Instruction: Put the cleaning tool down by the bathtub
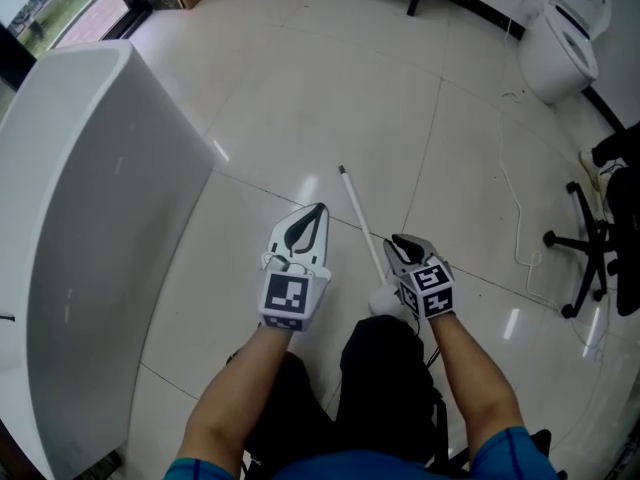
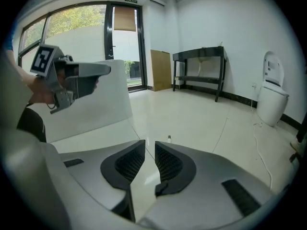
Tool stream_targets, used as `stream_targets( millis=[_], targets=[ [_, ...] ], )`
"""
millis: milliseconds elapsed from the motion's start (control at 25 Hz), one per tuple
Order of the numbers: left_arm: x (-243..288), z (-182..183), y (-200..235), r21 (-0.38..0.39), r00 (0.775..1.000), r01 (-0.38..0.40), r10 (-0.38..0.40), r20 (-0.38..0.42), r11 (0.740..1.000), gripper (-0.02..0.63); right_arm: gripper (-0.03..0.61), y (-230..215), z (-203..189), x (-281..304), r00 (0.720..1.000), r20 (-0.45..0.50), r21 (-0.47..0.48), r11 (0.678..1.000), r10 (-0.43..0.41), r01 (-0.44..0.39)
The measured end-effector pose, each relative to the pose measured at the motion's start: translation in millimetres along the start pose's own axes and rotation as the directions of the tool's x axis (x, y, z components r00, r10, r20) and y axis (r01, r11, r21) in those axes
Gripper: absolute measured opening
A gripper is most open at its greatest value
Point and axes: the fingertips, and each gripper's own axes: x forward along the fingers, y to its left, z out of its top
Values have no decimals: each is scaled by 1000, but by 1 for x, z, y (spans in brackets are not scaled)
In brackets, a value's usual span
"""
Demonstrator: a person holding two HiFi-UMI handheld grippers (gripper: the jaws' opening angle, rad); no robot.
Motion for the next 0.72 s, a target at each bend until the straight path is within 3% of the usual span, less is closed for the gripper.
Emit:
stream_targets(
  millis=[120, 280, 400, 720],
  targets=[
    [2, -12, -2, -16, 1000, -13, 13, 3, 1000, -3, 95, -5, -41, 27, 998, -58, 4, 1000, 13, -13],
    [-6, -48, -1, -34, 997, -26, 23, -78, 999, -3, 106, -11, -97, 60, 990, -140, 1, 1000, 21, -21],
    [1, -42, -8, -114, 999, 15, -20, -49, 993, -3, 106, -21, -133, 80, 982, -188, 16, 1000, 13, -10],
    [-2, -34, -17, -132, 1000, 19, -22, -18, 991, -4, 129, -32, -213, 116, 949, -314, 51, 998, -12, 29]
  ],
)
